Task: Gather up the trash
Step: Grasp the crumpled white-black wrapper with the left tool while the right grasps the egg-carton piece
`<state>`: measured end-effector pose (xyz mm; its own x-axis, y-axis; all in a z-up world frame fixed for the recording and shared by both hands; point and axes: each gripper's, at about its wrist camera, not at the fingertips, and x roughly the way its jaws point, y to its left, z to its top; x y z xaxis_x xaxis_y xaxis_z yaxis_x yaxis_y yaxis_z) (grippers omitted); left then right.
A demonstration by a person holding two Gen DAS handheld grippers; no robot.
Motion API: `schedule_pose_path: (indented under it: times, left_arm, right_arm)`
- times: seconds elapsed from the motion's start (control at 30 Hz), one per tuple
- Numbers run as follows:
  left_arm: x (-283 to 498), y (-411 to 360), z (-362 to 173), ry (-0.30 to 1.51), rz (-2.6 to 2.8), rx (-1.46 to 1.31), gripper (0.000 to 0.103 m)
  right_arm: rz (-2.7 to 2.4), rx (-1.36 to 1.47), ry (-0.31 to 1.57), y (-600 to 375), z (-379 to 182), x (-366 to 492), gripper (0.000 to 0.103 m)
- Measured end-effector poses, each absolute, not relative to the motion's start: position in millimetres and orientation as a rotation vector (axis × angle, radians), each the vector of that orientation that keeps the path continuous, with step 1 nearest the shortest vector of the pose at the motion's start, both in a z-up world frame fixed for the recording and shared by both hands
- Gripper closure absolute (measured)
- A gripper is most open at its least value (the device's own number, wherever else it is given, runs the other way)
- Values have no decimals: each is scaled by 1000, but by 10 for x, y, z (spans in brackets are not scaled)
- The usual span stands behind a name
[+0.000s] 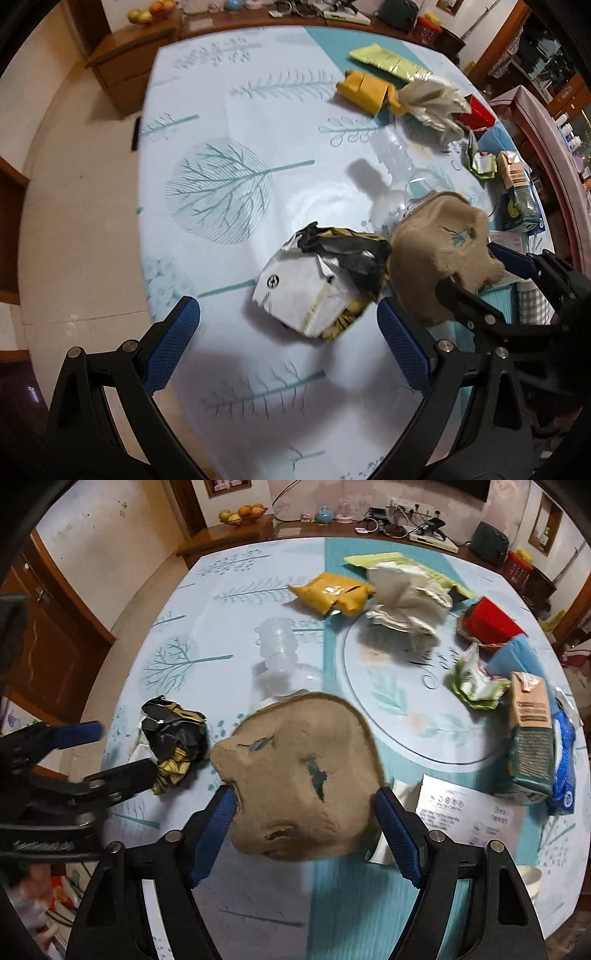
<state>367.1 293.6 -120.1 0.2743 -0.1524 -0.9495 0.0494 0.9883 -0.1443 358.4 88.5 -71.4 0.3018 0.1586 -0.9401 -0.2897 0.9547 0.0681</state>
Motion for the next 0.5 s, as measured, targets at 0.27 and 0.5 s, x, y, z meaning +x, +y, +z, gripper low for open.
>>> schedule_pose_path:
  times: [0.27, 0.5]
  left_arm:
    - [3929, 2958, -1427, 1325, -214, -157, 14]
    - [3949, 2798, -1421, 1332, -334, -209, 78]
  right_arm:
    - [263, -133, 1303, 961, -916, 3690, 24]
    - [245, -130, 1237, 964, -788, 3569, 27]
